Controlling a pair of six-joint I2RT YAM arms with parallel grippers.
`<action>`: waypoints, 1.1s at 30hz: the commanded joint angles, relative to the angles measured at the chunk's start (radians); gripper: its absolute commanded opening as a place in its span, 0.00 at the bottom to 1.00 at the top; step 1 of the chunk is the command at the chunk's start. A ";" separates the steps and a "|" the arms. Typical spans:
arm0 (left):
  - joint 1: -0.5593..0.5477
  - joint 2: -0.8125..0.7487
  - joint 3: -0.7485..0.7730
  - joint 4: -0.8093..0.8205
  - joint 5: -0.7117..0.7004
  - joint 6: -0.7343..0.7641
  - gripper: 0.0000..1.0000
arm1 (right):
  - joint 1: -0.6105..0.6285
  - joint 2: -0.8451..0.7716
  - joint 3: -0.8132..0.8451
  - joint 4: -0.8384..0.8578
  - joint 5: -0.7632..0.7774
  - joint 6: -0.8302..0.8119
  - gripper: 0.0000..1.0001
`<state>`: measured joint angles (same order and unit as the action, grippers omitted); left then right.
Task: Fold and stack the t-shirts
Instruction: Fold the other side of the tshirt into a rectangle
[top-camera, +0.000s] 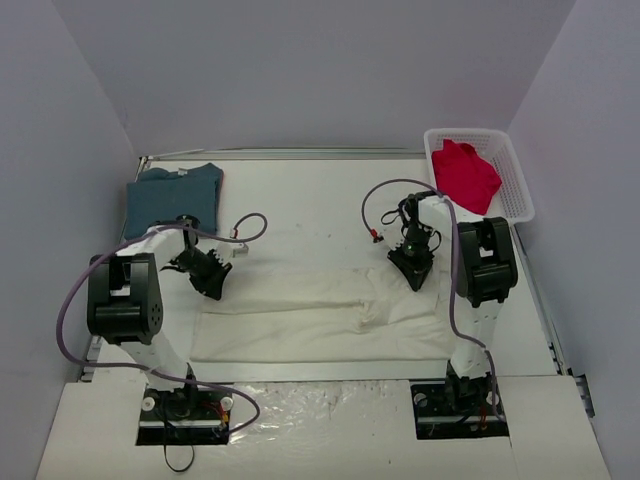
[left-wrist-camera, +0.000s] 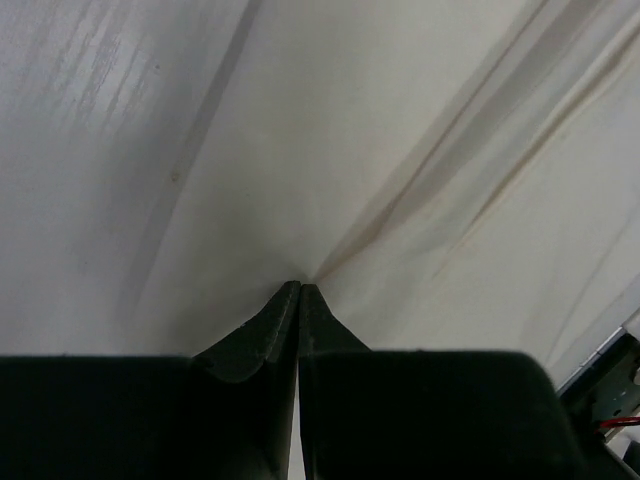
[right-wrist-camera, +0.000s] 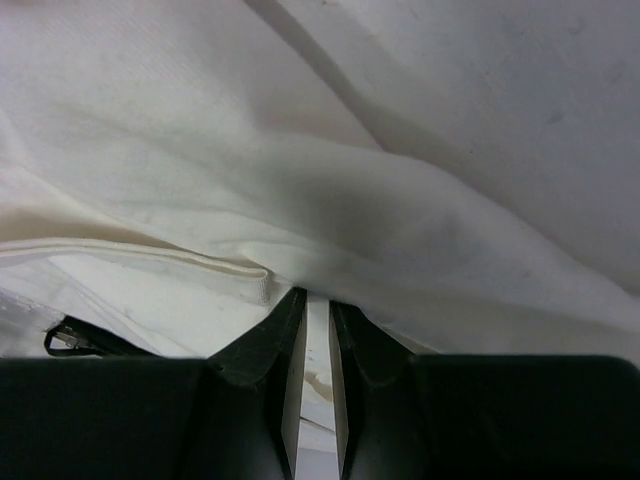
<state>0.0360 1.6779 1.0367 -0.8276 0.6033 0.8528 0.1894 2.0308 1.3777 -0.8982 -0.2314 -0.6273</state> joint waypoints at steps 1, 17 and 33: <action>-0.025 0.055 0.052 0.021 -0.115 -0.029 0.02 | -0.007 0.040 0.030 -0.031 0.027 0.008 0.12; -0.071 0.267 0.201 0.105 -0.316 -0.162 0.02 | -0.016 0.350 0.533 -0.071 -0.014 0.067 0.08; -0.047 0.175 0.277 0.052 -0.402 -0.270 0.02 | -0.013 0.435 0.844 -0.082 -0.083 0.126 0.15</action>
<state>-0.0219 1.9186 1.3418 -0.7704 0.2379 0.5770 0.1772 2.5233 2.2780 -0.9993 -0.2783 -0.5117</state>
